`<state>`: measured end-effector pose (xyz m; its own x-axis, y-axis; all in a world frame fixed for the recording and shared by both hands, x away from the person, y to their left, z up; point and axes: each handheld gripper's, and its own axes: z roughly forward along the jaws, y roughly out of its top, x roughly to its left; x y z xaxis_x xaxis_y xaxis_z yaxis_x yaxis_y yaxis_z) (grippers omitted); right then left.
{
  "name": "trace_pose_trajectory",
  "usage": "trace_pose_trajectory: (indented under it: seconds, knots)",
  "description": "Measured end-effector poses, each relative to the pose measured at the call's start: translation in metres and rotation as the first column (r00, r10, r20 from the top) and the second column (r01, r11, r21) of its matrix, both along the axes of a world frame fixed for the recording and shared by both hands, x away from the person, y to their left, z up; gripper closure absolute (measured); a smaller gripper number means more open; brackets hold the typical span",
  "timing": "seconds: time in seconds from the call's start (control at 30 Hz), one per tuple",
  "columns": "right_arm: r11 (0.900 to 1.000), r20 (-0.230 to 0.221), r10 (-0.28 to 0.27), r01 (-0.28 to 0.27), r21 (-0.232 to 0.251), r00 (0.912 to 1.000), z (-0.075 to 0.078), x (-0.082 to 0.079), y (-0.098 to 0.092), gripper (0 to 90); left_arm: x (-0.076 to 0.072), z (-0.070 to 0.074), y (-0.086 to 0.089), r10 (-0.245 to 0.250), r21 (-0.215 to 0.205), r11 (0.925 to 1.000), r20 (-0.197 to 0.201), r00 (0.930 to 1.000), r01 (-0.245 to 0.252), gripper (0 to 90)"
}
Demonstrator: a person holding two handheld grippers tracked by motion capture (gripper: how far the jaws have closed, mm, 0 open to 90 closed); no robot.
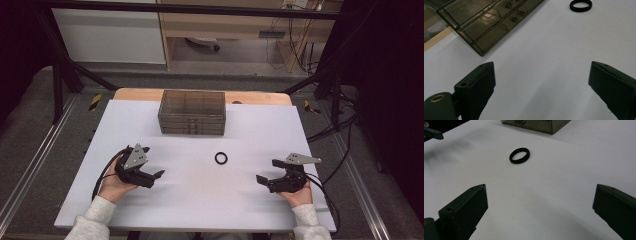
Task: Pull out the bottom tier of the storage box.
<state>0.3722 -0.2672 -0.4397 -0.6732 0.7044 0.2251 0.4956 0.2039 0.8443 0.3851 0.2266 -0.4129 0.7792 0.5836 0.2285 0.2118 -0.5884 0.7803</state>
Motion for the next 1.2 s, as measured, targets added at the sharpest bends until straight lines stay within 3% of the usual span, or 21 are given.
trace_pose_trajectory:
  seconds: [0.5,1.0,1.2]
  knots:
    - [1.000,0.001,0.000,0.000,0.001,1.0000,0.000,0.000,0.000,0.4,0.009,0.004,-0.014,-0.020,0.047,0.9987,0.025,0.9995,0.019,7.4]
    - [1.000,0.000,-0.001,0.001,0.000,1.0000,0.000,0.000,0.000,0.4,0.020,0.003,-0.029,-0.030,0.117,0.9929,0.057,0.9979,0.023,8.4]
    - [1.000,0.001,-0.001,0.001,0.000,1.0000,0.000,0.000,0.000,0.4,0.024,0.001,-0.035,-0.032,0.157,0.9874,0.068,0.9972,0.021,8.7]
